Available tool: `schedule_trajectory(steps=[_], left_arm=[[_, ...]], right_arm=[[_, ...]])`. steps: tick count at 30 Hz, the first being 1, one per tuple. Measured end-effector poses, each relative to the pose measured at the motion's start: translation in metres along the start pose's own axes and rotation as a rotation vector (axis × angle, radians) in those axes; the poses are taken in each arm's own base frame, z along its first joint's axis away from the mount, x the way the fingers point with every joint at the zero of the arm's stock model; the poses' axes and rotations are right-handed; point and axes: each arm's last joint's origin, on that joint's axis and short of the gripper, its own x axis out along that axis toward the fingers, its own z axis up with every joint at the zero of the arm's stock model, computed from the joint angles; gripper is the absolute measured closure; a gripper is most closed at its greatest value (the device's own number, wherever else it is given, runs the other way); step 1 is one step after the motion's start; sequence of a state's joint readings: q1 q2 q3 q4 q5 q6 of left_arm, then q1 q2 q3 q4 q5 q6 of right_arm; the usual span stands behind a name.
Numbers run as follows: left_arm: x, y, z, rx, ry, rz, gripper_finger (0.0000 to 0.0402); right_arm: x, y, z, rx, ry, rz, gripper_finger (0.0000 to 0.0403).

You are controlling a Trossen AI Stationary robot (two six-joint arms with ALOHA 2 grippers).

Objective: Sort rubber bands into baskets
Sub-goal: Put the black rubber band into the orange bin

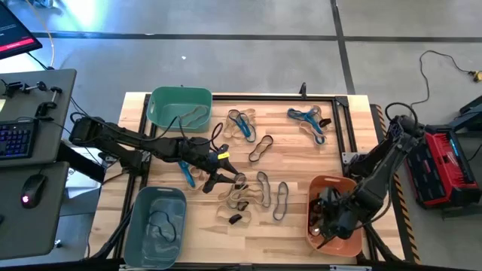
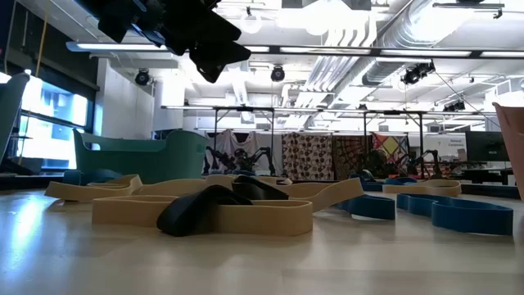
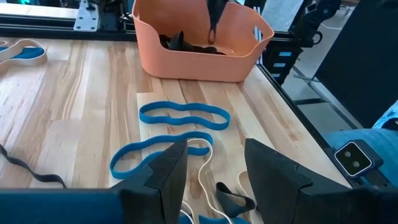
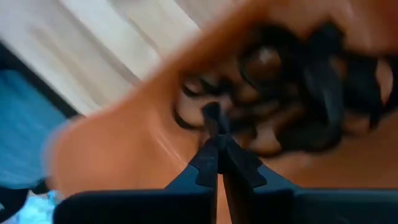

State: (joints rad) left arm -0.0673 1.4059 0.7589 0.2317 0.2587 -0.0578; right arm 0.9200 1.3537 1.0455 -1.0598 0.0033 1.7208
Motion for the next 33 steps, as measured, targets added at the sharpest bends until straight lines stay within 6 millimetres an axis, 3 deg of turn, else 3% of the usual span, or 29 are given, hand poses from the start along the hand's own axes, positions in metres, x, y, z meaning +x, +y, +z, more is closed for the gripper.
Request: schedule_trajectory(steps=[8,15,20,25,33], left_arm=[[0.0,0.0,0.0,-0.001,0.001,0.0,0.0247],[0.0,0.0,-0.002,-0.005,0.02,0.001,0.0247],[0.0,0.001,-0.007,-0.008,0.065,0.005,0.0247],[-0.001,0.001,-0.01,-0.001,0.098,0.011,0.0248],[0.0,-0.003,-0.024,0.044,0.064,-0.006,0.0311]], right_arm=[[0.041,-0.016,-0.001,0.046,0.19,-0.034,0.0403],[0.045,-0.022,0.004,0.065,0.234,-0.083,0.0379],[0.029,-0.019,0.005,0.053,0.229,-0.121,0.0309],[-0.001,-0.013,0.005,0.057,0.196,-0.17,0.025],[-0.052,0.006,0.014,-0.022,-0.156,-0.03,0.0238]])
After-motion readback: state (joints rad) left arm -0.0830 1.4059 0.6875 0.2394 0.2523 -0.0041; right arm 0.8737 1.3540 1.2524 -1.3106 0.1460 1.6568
